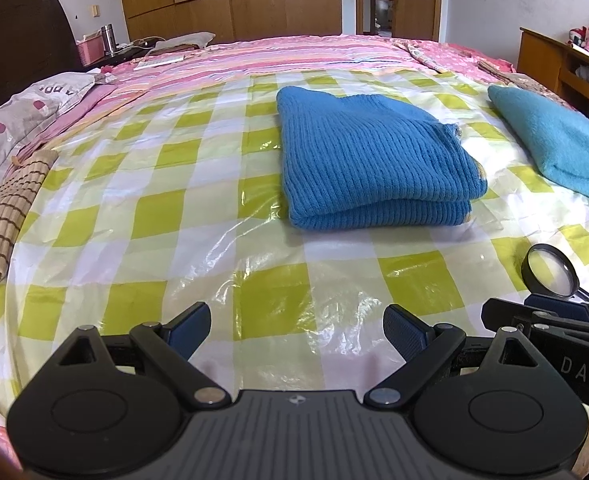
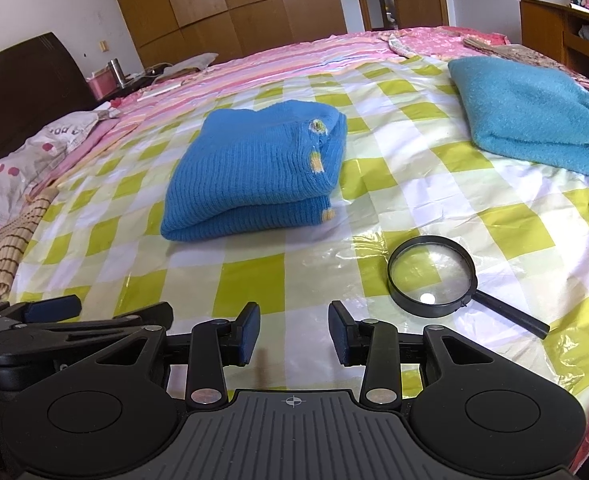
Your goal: Fold small clothes
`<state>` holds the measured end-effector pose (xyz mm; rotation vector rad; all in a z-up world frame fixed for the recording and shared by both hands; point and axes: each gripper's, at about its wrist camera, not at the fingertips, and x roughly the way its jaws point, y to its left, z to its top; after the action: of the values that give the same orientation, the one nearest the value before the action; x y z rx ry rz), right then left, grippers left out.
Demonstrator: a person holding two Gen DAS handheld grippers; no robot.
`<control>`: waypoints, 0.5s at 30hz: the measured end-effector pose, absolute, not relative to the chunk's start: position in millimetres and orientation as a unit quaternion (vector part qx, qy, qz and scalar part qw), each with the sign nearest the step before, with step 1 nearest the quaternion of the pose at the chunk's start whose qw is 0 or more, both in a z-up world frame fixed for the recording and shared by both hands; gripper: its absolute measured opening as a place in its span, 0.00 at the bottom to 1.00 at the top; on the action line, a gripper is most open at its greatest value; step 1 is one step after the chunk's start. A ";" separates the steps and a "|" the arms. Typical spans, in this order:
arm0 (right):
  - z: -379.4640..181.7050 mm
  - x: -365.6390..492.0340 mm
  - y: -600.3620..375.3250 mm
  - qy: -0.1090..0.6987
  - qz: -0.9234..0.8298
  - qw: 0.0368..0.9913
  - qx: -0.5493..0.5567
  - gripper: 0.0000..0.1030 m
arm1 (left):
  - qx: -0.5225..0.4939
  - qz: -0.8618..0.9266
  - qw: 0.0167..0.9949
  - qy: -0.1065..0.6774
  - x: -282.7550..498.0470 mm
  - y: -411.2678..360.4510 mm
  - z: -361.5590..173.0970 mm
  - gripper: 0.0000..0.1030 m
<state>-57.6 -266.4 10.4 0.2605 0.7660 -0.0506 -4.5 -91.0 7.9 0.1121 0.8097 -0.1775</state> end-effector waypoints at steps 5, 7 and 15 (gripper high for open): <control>10.1 -57.5 -266.4 0.374 -0.025 0.918 0.126 0.37 | 0.054 -0.087 0.914 0.393 -5.0 -90.9 8.0 0.96; 9.9 -57.4 -265.9 0.374 -0.024 0.919 0.125 0.37 | 0.058 -0.089 0.914 0.392 -5.7 -92.3 8.0 0.96; 8.7 -57.7 -265.5 0.376 -0.026 0.918 0.123 0.37 | 0.063 -0.088 0.915 0.389 -5.9 -94.2 8.4 0.96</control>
<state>-57.7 -265.5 8.7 0.2533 0.7730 -0.0535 -5.9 -94.2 8.4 0.1294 0.8013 -0.1806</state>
